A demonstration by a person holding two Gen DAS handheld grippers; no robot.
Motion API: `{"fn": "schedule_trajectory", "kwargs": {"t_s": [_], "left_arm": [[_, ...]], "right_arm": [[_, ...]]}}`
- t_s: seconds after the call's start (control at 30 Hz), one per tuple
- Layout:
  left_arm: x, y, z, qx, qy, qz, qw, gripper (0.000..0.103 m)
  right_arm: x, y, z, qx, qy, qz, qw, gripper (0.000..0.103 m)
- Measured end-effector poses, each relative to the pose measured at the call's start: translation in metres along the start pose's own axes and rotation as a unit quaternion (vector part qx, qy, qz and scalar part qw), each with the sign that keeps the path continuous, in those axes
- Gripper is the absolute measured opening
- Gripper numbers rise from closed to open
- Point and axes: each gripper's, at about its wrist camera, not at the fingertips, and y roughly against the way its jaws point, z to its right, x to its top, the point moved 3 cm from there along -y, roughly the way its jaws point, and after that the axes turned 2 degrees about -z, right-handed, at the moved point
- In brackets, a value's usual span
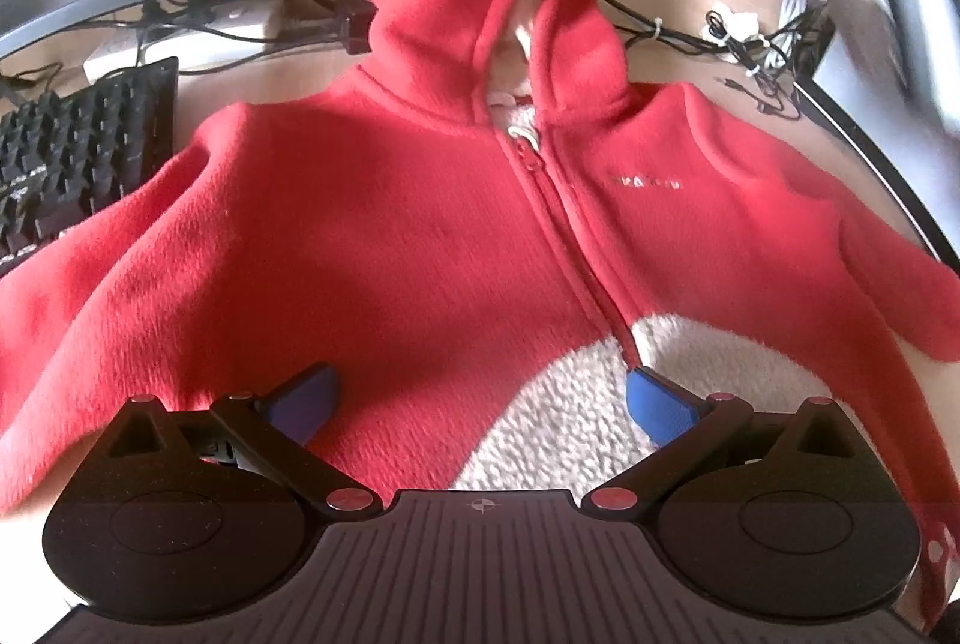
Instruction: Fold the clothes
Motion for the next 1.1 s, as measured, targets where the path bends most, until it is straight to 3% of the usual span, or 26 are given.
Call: {"fn": "schedule_trajectory", "kwargs": {"t_s": [0.1,0.23,0.37,0.4,0.53,0.63,0.7,0.8,0.93,1.1], "left_arm": [[0.000,0.009,-0.006,-0.027,0.026,-0.008,0.9993,0.103],[-0.013,0.018,-0.013,-0.057,0.040,-0.013,0.9975,0.103],[-0.018,0.018,-0.011,-0.050,0.006,-0.006,0.9987,0.103],[-0.016,0.016,-0.012,-0.047,0.002,-0.005,0.9989,0.103],[-0.006,0.010,-0.014,-0.031,0.000,-0.002,0.9995,0.103],[-0.012,0.028,-0.019,-0.032,0.000,0.002,0.9995,0.103],[-0.026,0.054,-0.020,-0.013,-0.036,0.029,0.9988,0.103],[-0.063,0.097,-0.014,0.009,-0.119,0.053,0.9914,0.103],[-0.109,0.135,-0.012,-0.017,-0.184,0.029,0.9824,0.103],[-0.148,0.141,-0.013,-0.009,-0.227,-0.014,0.9738,0.103]], "right_arm": [[-0.042,0.014,-0.001,0.000,-0.014,-0.061,0.998,0.103],[-0.094,0.025,-0.022,0.033,-0.061,-0.141,0.988,0.103],[-0.117,0.028,-0.033,-0.036,-0.012,-0.191,0.981,0.103],[-0.123,0.026,-0.034,-0.047,0.001,-0.190,0.981,0.103],[-0.123,0.030,-0.025,-0.069,-0.043,-0.189,0.979,0.103],[-0.112,0.053,-0.031,-0.090,-0.036,-0.170,0.981,0.103],[-0.109,0.085,-0.034,-0.085,-0.031,-0.154,0.984,0.103],[-0.117,0.132,-0.047,-0.088,-0.003,-0.148,0.985,0.103],[-0.143,0.189,-0.068,-0.053,0.025,-0.166,0.984,0.103],[-0.182,0.217,-0.100,-0.038,0.033,-0.194,0.980,0.103]]}}
